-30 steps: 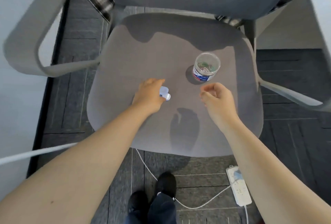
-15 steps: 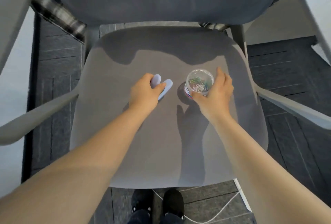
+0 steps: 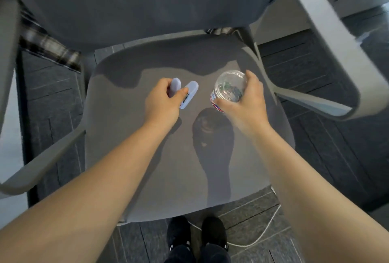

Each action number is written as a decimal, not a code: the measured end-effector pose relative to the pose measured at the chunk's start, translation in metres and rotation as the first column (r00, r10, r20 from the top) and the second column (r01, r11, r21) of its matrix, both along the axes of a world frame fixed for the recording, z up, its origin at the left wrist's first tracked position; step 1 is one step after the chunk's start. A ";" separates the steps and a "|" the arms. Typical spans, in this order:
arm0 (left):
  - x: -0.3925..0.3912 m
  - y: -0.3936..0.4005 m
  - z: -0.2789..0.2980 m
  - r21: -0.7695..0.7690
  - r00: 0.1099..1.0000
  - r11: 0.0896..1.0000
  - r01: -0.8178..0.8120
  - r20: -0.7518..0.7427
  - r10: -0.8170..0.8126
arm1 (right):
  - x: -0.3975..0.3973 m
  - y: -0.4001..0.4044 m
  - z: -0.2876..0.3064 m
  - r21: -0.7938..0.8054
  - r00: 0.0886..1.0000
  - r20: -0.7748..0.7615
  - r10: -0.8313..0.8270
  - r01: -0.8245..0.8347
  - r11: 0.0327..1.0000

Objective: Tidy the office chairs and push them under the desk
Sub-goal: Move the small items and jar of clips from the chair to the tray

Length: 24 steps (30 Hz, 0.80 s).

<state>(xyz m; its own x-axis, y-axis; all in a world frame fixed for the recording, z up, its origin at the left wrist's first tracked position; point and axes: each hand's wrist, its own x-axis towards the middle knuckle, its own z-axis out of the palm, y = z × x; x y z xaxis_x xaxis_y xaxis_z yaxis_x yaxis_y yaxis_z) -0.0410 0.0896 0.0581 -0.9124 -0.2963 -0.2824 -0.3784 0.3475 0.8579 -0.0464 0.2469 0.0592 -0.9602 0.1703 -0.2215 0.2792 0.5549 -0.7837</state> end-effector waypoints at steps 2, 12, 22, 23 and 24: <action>0.002 0.011 0.024 0.011 0.999 1.000 0.025 -0.043 -0.024 | 0.008 0.010 0.031 0.010 0.998 -0.057 -0.009 0.010 1.000; 0.053 0.092 0.129 0.011 0.955 0.982 0.190 -0.233 -0.183 | 0.084 0.094 0.154 0.036 0.958 -0.264 -0.108 0.122 0.992; 0.115 0.194 0.241 0.012 0.814 0.859 0.512 -0.326 -0.481 | 0.190 0.191 0.252 0.046 0.896 -0.316 -0.312 0.343 0.938; 0.120 0.205 0.252 0.005 0.790 0.837 0.547 -0.336 -0.514 | 0.202 0.201 0.262 0.050 0.883 -0.326 -0.339 0.374 0.926; 0.125 0.215 0.262 -0.001 0.764 0.815 0.579 -0.348 -0.543 | 0.214 0.209 0.270 0.052 0.868 -0.332 -0.369 0.407 0.912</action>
<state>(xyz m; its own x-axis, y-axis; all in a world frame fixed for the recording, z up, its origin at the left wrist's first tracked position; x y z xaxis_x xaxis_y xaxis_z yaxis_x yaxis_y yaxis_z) 0.0840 0.3042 0.3198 -0.9490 0.3107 0.0532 0.1560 0.3164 0.9357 0.1677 0.4561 0.3297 -0.8271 0.5493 0.1195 0.2456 0.5443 -0.8021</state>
